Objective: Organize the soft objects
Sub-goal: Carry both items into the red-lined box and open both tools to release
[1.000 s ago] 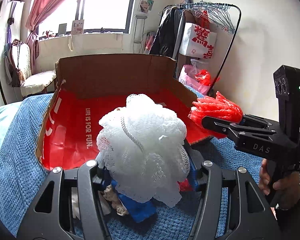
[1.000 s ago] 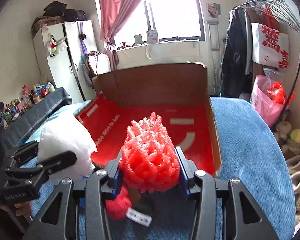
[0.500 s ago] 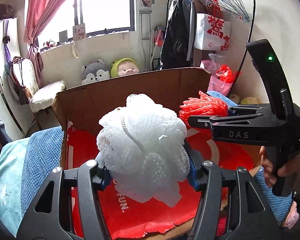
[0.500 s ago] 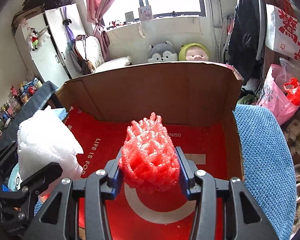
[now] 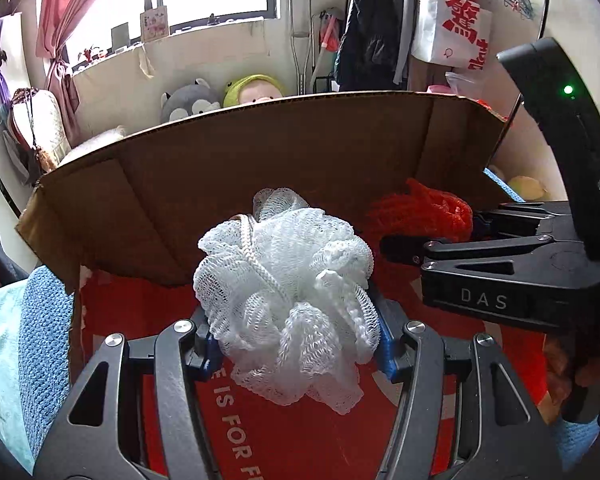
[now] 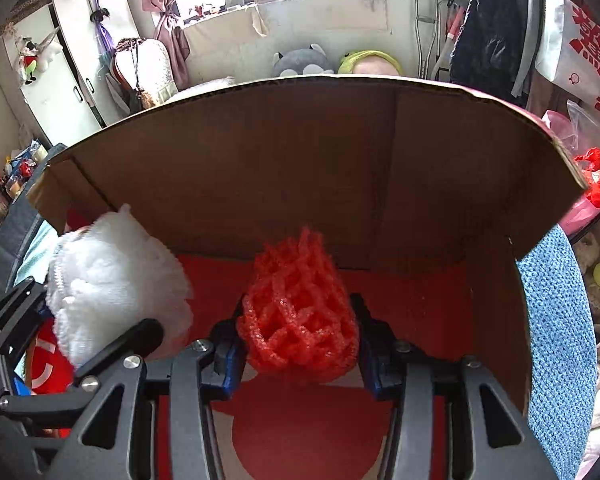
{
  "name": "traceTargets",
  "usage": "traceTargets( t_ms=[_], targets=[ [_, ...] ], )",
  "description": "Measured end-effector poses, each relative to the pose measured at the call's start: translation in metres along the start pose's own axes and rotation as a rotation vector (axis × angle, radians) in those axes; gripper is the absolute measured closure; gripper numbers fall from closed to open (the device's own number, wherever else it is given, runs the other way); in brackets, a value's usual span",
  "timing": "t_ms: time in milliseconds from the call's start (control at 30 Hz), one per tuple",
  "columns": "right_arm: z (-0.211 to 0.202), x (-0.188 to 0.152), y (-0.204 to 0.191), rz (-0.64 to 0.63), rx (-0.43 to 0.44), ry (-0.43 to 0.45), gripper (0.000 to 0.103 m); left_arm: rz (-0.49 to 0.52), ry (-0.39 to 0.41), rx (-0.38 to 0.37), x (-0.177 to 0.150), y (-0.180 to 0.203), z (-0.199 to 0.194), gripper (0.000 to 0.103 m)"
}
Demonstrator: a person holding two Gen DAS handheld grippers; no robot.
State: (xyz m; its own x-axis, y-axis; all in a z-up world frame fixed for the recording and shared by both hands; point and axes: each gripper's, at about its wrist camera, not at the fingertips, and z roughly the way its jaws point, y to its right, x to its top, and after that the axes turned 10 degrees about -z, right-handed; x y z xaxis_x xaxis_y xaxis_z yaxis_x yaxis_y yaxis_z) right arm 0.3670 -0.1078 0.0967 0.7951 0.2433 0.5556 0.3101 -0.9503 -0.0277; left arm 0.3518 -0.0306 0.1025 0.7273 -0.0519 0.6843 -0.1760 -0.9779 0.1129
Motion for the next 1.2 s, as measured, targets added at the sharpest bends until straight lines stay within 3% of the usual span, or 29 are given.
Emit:
traceTargets(
  t_ms=[200,567,1200],
  targets=[
    [0.008,0.006,-0.003,-0.008,-0.008,-0.013,0.054,-0.042,-0.055,-0.006,0.009,-0.009,0.028,0.047],
    [0.023,0.003,-0.002,0.010,-0.028,-0.039,0.053,-0.006,-0.056,0.030,0.005,-0.002,0.043,0.046],
    [0.035,0.011,0.033,0.045,0.022,-0.066,0.050,0.005,-0.045,0.028,0.007,-0.003,0.046,0.036]
  ],
)
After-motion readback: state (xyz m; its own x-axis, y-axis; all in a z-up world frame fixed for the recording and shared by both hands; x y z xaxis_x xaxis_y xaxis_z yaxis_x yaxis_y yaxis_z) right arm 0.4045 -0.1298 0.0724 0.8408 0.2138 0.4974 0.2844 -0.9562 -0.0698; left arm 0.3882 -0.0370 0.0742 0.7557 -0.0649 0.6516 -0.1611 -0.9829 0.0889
